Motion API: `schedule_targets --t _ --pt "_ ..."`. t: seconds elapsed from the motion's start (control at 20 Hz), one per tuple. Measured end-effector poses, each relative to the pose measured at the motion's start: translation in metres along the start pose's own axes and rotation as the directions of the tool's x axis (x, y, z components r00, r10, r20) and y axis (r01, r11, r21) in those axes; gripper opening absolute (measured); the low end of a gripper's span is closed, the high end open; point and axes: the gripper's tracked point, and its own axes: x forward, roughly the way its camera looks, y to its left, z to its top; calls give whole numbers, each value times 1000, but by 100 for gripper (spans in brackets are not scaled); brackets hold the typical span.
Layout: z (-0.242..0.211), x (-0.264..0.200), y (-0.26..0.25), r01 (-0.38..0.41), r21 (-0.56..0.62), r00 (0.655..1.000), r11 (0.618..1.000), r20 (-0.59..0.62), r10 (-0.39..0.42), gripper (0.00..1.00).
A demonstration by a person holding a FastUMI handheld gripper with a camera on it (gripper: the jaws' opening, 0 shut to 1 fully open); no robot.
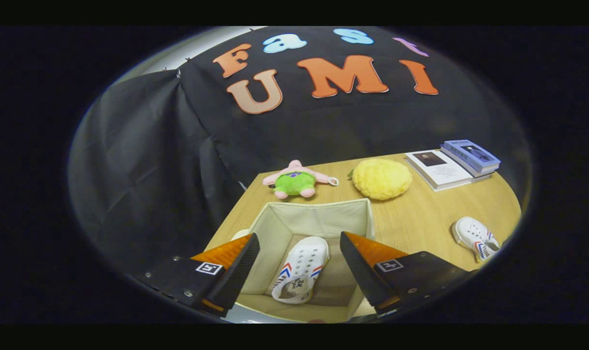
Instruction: Open the storage box then place both shoes into the box .Put the left shoe in first, then the right shoe, with the right side of both shoes facing outward in a uniform manner.
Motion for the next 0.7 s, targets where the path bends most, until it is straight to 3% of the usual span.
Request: schedule_targets --t 0.7 --pt "45 -48 -205 217 56 972 974 82 -221 98"
